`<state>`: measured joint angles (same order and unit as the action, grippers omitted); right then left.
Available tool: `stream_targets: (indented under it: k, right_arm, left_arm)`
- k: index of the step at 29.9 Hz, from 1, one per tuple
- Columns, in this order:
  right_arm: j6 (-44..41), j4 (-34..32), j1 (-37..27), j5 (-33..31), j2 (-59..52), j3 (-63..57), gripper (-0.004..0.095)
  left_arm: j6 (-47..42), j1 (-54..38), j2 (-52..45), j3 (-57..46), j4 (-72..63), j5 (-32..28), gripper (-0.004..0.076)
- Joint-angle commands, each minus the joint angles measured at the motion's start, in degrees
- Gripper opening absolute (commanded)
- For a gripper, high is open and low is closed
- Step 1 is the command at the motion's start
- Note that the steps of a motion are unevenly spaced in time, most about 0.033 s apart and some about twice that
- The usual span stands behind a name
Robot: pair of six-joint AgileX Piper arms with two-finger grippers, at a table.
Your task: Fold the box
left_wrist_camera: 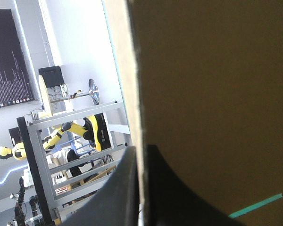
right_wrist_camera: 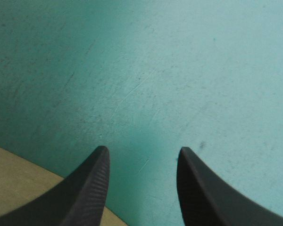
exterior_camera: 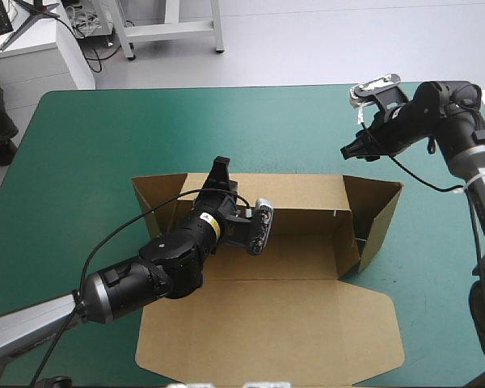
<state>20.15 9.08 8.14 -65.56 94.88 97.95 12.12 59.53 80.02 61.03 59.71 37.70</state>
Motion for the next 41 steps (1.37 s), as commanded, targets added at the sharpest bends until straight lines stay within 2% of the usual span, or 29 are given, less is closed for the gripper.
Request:
stream_targets:
  k: [1, 7, 20, 24, 32, 41]
  right_arm:
    - [2.1, 1.9, -0.5, -1.2, -1.7, 1.9, 0.0412]
    - [4.3, 0.9, -0.5, -6.3, -1.5, 1.9, 0.0394]
    - [6.7, 0.5, -0.5, -5.8, -8.5, -10.6, 0.0389]
    - [7.0, 2.7, -0.5, -5.4, -12.2, -13.9, 0.0389]
    - [9.1, 6.9, -0.5, -1.2, -20.4, -25.8, 0.0389]
    - [14.2, 15.3, -0.5, 4.5, -30.3, -35.0, 0.0389]
  left_arm:
    - [0.1, 0.4, -1.4, 0.8, -0.9, -1.7, -0.0010]
    - [0.1, 0.4, -1.4, 0.8, -0.9, -1.8, -0.0010]
    - [0.1, 0.4, -1.4, 0.8, -0.9, -1.8, -0.0010]
    - [0.1, 0.4, -1.4, 0.8, -0.9, -1.8, -0.0010]
    - [0.1, 0.4, -1.4, 0.8, -0.9, -1.8, -0.0010]
    - [0.1, 0.4, -1.4, 0.8, -0.9, -1.8, -0.0010]
